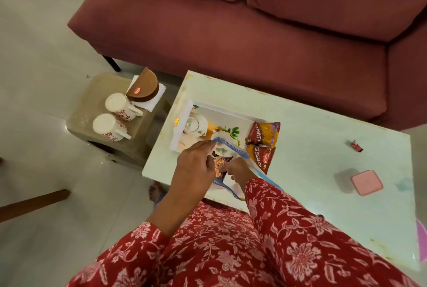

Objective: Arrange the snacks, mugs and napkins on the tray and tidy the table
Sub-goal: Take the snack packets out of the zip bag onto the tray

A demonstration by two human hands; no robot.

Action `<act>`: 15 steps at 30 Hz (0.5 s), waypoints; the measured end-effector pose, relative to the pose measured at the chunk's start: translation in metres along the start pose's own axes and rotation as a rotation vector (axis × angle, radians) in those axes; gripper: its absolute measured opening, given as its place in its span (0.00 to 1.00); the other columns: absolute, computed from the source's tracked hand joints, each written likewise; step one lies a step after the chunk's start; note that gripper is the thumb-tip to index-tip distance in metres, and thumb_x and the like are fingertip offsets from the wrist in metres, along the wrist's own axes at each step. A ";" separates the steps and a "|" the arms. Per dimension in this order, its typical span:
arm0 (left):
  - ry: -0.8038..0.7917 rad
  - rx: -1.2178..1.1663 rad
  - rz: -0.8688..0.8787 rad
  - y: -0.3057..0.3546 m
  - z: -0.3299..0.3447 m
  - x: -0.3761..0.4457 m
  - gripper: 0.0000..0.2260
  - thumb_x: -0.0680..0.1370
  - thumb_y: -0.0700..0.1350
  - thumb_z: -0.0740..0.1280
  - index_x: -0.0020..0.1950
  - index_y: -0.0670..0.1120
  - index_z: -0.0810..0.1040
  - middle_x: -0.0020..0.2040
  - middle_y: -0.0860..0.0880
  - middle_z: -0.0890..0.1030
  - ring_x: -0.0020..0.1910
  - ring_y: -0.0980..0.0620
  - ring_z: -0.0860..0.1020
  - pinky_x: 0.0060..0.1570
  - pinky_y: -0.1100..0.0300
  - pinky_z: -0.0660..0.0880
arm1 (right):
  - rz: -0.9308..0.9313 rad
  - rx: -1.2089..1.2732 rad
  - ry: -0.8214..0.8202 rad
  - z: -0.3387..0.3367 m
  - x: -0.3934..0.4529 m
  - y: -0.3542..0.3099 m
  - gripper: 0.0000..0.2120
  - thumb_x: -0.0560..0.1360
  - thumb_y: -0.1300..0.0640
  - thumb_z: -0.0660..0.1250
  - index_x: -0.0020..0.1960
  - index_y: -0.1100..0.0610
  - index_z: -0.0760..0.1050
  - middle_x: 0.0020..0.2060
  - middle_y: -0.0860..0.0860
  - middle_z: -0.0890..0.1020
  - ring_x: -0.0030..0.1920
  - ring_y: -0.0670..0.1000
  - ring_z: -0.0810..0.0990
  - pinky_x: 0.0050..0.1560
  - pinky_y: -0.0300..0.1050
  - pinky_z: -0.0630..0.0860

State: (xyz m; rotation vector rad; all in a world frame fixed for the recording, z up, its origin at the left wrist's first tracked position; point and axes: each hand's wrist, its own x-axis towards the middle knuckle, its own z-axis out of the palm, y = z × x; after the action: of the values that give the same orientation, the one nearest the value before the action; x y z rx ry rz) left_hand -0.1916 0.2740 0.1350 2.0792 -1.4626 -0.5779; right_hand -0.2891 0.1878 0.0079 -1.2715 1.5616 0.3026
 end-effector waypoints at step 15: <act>0.084 0.090 -0.037 -0.012 -0.003 0.013 0.17 0.72 0.30 0.63 0.60 0.37 0.77 0.57 0.39 0.81 0.54 0.41 0.80 0.57 0.52 0.75 | -0.485 -0.208 0.489 -0.050 -0.063 -0.038 0.12 0.72 0.56 0.65 0.53 0.54 0.82 0.48 0.56 0.85 0.51 0.58 0.82 0.48 0.47 0.75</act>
State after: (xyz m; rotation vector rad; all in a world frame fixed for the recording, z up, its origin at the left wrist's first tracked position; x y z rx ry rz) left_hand -0.1772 0.2656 0.1290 2.1772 -1.4289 -0.4404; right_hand -0.2929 0.1716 0.0956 -1.9432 1.5771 -0.1764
